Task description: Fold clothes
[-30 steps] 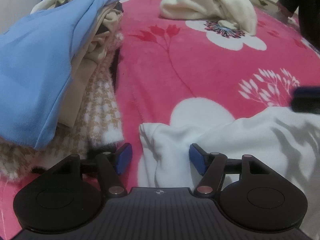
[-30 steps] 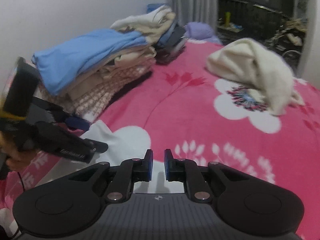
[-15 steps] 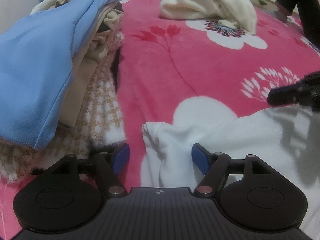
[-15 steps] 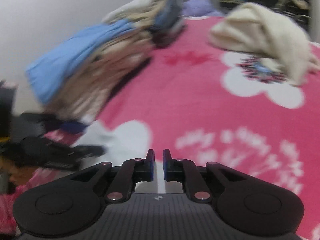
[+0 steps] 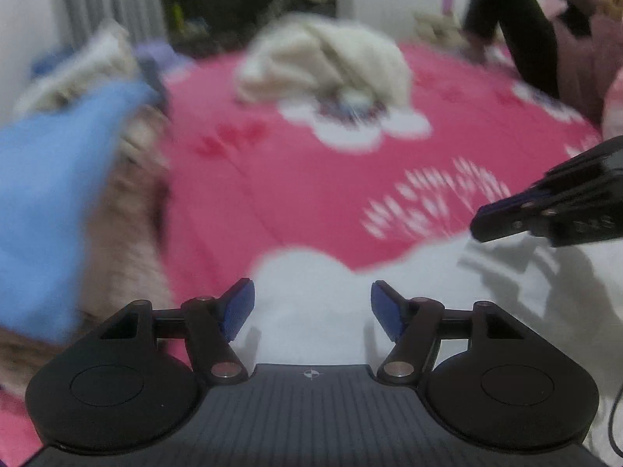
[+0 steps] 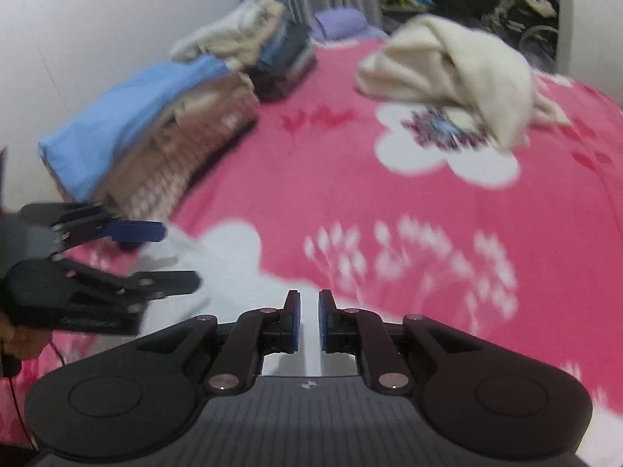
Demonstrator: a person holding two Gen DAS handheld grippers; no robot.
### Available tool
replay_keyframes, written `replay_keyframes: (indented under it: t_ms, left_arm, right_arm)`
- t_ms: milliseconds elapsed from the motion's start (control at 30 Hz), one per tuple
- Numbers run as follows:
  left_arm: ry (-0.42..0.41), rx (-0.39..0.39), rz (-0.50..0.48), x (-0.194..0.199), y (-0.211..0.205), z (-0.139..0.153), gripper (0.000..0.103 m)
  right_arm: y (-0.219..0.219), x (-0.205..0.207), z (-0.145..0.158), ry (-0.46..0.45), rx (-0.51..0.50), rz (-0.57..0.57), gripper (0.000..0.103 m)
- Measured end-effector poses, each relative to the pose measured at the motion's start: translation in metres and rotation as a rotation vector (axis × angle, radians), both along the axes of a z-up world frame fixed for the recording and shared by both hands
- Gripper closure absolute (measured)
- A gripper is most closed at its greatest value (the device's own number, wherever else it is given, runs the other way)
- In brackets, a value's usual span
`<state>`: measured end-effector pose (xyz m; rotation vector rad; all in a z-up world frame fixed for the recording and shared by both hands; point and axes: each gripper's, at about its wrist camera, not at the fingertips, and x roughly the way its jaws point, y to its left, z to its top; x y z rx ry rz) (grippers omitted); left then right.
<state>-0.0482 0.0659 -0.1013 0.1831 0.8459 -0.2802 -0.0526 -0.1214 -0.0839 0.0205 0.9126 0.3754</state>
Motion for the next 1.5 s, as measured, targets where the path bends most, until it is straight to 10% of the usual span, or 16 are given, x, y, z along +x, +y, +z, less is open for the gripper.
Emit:
replay_keyframes:
  t_ms: [467, 1500]
  left_arm:
    - [0.135, 0.105, 0.084, 0.011, -0.025, -0.017, 0.034]
    - [0.099, 0.132, 0.089, 0.001, -0.027, -0.014, 0.033]
  right_arm:
    - [-0.036, -0.008, -0.023, 0.03, -0.116, -0.139, 0.098]
    - [-0.047, -0.008, -0.035, 0.037, -0.043, -0.181, 0.098]
